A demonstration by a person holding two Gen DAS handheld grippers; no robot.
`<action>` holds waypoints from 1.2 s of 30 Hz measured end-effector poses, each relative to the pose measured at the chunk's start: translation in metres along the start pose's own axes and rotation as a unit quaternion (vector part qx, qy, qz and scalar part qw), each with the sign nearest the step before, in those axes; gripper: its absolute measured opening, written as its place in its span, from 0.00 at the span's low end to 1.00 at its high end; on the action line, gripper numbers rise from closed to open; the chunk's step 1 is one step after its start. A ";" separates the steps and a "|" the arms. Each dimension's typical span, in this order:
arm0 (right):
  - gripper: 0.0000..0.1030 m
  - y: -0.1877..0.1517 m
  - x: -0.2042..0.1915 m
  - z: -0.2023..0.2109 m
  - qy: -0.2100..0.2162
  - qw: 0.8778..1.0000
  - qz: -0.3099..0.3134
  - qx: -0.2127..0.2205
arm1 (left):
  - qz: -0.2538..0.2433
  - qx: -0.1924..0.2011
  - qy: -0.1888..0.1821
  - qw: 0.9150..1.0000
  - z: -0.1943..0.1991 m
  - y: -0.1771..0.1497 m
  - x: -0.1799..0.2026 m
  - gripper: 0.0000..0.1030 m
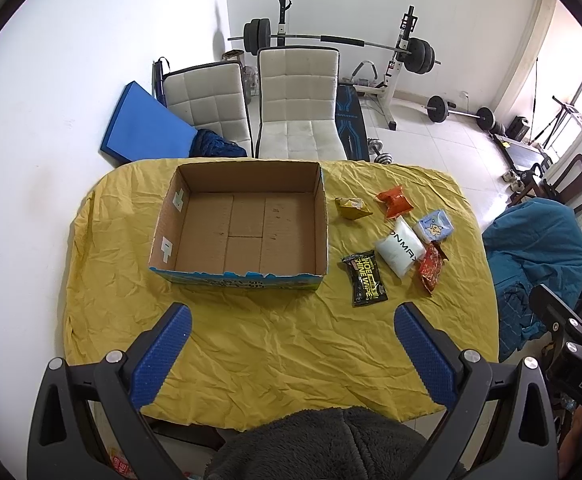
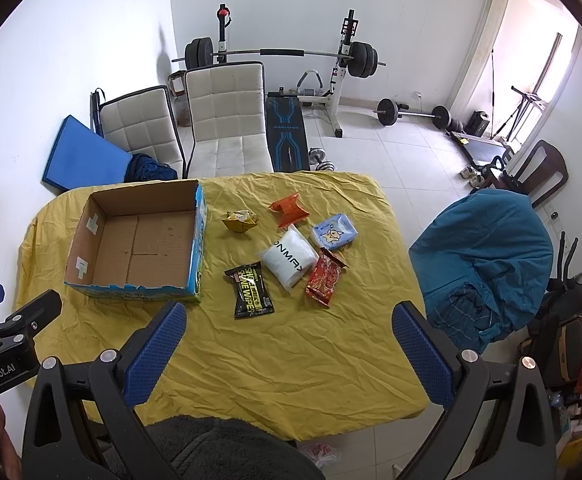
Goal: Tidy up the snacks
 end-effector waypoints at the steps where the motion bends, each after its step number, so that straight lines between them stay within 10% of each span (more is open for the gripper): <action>1: 1.00 0.000 0.000 0.000 0.000 1.000 0.000 0.000 | 0.000 0.000 0.000 1.000 0.000 0.000 0.000 1.00; 15: 1.00 -0.004 0.038 -0.066 0.013 0.998 -0.054 -0.041 | -0.003 -0.011 0.001 1.000 -0.030 0.010 0.014 1.00; 29: 1.00 -0.059 0.098 -0.379 0.065 0.967 -0.120 -0.216 | -0.036 -0.187 0.009 0.982 -0.255 -0.032 0.117 0.93; 36: 0.86 -0.076 0.098 -0.468 0.143 0.930 -0.208 -0.267 | -0.032 -0.261 0.038 0.964 -0.350 -0.066 0.146 0.91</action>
Point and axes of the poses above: each gripper's, at about its wrist camera, not at the fingertips, and z roughly against the way its jaws point, x to its right, y to its top, the point moved 9 cm from there along -z, roughly the way its jaws point, and after that the axes turned 9 degrees about z, right-handed, at the moved point
